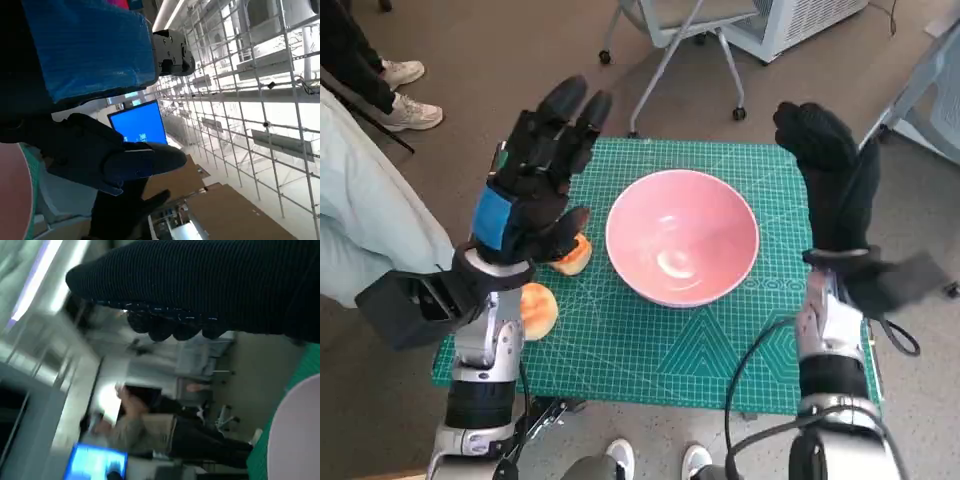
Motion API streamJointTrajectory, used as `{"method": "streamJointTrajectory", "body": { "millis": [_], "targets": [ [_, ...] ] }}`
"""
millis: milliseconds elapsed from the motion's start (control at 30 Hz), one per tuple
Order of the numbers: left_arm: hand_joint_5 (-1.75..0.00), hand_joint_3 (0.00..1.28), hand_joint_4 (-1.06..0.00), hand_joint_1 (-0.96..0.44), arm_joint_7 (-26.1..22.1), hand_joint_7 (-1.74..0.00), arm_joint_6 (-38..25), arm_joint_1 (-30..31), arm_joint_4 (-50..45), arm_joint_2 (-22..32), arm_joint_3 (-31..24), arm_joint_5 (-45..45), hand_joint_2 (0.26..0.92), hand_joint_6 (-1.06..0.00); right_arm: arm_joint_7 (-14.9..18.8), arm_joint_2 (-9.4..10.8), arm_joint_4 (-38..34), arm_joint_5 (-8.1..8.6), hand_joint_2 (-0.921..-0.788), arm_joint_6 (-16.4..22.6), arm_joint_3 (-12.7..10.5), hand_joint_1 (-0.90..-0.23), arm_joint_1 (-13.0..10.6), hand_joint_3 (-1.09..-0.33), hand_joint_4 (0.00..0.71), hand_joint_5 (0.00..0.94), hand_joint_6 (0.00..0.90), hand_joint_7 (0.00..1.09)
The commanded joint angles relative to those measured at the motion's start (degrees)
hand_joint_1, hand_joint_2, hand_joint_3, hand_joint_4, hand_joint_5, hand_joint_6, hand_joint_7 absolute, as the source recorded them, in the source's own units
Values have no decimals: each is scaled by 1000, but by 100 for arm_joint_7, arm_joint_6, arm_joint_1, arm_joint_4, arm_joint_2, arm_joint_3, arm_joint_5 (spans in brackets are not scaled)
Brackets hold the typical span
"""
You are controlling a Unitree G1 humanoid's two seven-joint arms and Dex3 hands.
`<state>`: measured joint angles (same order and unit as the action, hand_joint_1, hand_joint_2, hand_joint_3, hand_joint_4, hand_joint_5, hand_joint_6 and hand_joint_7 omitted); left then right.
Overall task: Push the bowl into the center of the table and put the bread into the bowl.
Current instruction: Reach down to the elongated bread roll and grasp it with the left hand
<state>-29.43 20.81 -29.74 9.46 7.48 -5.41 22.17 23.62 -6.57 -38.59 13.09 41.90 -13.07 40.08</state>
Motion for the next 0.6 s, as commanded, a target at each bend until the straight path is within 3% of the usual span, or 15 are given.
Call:
{"method": "streamJointTrajectory", "body": {
  "millis": [33,133,300,600],
  "targets": [
    [-7,495,-123,-587,-44,-430,-46,-163,-96,-37,84,-31,921,1,25,-18,729,3,-921,-358,233,-643,-420,-775,190,11,228,231],
    [-7,493,-122,-584,-93,-433,-53,-187,-89,-37,103,-12,921,1,-40,16,1125,22,-921,-538,330,-646,-568,-775,191,9,225,261],
    [-6,492,-120,-582,-152,-435,-64,-227,-74,-39,109,11,921,1,-112,35,1589,-1,-921,-761,468,-651,-769,-772,196,2,133,456],
    [-5,493,-118,-577,-201,-433,-82,-250,-66,-35,87,33,921,1,-150,-16,1769,-115,-921,-841,636,-668,-855,-766,199,2,109,503]
  ]
}}
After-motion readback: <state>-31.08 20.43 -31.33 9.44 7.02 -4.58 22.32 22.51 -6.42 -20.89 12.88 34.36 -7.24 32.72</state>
